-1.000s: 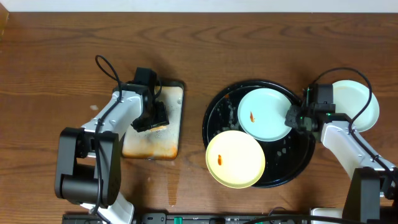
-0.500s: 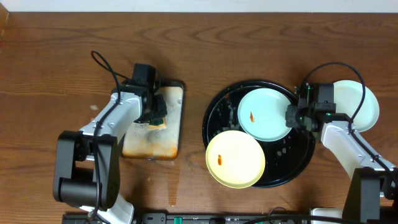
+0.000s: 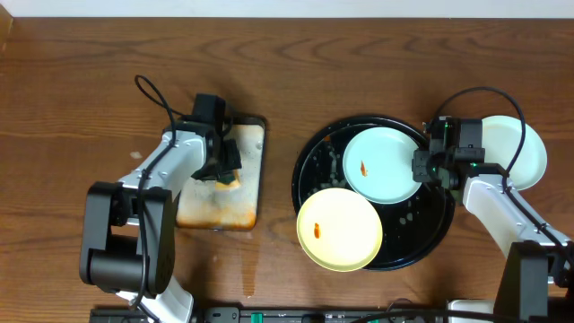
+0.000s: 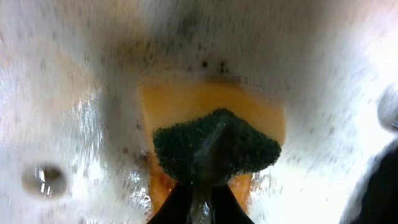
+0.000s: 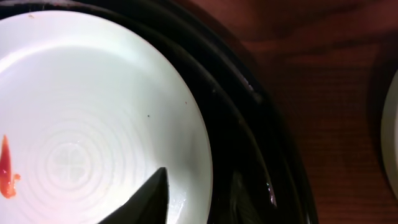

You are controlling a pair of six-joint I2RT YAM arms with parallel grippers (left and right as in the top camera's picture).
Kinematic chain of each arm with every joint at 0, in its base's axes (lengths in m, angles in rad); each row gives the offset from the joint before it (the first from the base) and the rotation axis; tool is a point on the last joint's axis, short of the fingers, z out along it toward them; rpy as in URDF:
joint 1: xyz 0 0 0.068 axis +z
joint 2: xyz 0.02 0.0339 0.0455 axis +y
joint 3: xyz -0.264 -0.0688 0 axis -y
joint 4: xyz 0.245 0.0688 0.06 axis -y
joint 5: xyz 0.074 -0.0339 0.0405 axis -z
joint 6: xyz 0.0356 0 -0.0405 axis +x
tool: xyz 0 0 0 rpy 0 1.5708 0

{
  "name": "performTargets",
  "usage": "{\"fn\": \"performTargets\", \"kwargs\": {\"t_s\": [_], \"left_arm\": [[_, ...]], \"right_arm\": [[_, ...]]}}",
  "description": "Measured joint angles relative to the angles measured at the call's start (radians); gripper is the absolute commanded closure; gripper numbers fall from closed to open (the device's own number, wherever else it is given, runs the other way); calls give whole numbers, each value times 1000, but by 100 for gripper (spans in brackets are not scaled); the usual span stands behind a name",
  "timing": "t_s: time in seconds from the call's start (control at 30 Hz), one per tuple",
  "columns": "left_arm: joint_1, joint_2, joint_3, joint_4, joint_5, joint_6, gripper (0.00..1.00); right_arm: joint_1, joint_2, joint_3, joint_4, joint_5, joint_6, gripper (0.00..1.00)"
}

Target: Clean dirty plates on tray and stack at the side

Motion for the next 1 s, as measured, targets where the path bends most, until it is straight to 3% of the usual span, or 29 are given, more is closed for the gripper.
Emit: {"fn": "performTargets", "kwargs": {"t_s": [0.23,0.6,1.0], "left_arm": [[0,-66,27,-84,11,26,92],[0,-112,41,-98,13,33,92],[0,-18,-47,56,18,33,92]], "right_arm": [[0,103,0,25,-6,-13,78],[-1,131,22,70,-26,-13,99],[-1,130,23,74,-25,11,99]]}}
